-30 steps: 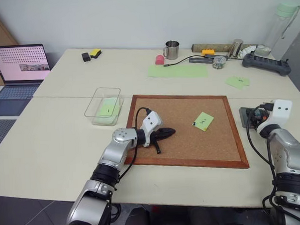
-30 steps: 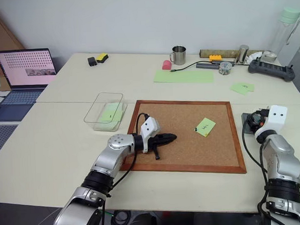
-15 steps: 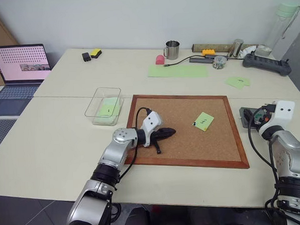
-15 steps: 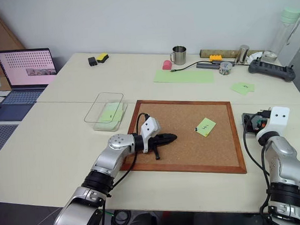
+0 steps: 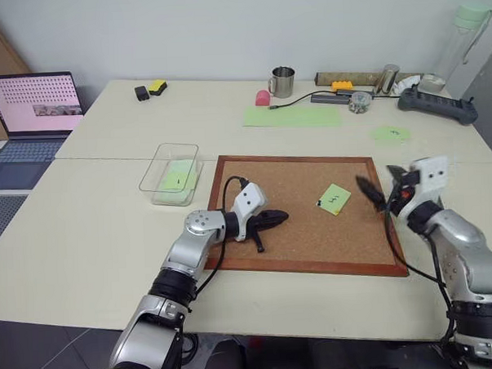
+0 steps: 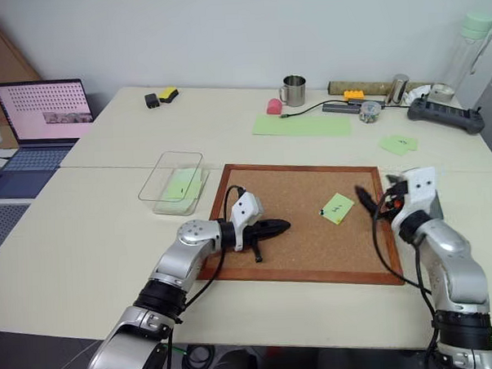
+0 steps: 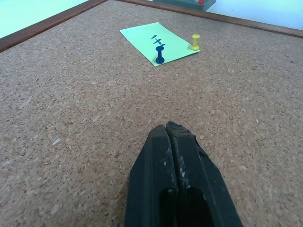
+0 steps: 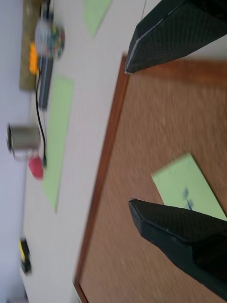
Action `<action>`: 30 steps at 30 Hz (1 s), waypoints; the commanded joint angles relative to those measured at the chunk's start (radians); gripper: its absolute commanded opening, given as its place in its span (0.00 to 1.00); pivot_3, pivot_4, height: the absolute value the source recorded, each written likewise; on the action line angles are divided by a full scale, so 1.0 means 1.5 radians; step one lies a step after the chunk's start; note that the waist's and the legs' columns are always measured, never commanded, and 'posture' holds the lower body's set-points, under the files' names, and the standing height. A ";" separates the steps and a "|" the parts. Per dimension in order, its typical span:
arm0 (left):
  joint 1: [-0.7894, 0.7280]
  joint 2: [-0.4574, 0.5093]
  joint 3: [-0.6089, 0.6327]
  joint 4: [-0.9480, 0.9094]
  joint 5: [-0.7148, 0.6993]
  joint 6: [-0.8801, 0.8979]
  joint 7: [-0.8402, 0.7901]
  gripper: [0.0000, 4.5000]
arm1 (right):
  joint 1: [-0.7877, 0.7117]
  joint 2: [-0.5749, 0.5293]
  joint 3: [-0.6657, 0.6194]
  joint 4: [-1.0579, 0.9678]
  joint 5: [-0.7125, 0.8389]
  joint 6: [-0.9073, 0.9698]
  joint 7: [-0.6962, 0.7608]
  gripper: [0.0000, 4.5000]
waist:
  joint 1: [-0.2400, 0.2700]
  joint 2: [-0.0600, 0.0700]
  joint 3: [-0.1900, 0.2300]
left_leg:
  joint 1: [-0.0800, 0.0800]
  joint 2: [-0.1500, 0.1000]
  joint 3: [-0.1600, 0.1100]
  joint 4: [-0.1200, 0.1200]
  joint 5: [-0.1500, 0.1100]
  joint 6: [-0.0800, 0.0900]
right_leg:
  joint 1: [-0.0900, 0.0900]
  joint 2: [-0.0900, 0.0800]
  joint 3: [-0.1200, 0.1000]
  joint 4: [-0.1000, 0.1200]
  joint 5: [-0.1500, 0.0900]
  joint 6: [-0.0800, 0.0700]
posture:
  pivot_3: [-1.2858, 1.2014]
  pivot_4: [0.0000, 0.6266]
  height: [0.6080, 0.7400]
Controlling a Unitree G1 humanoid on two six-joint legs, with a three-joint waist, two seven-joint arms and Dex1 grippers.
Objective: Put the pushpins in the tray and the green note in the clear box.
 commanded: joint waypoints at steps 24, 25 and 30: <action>0.012 0.001 -0.009 -0.001 0.002 0.007 -0.010 0.00 | 0.039 0.026 0.106 0.030 -0.060 -0.063 0.044 0.38 | 0.000 0.000 0.000 | 0.000 0.000 0.000 0.000 0.000 0.000 | 0.000 0.000 0.000 0.000 0.000 0.000 | 0.52 0.24 1.00; 0.012 0.000 -0.009 -0.001 0.002 0.007 -0.010 0.00 | 0.039 0.027 0.105 0.030 -0.060 -0.062 0.044 0.34 | 0.000 0.000 0.000 | 0.000 0.000 0.000 0.000 0.000 0.000 | 0.000 0.000 0.000 0.000 0.000 0.000 | 0.52 0.24 1.00; 0.011 0.000 -0.010 -0.003 0.002 0.007 -0.011 0.00 | 0.036 0.032 0.098 0.030 -0.057 -0.059 0.037 0.08 | 0.000 0.000 0.000 | 0.000 0.000 0.000 0.000 0.000 0.000 | 0.000 0.000 0.000 0.000 0.000 0.000 | 0.52 0.24 1.00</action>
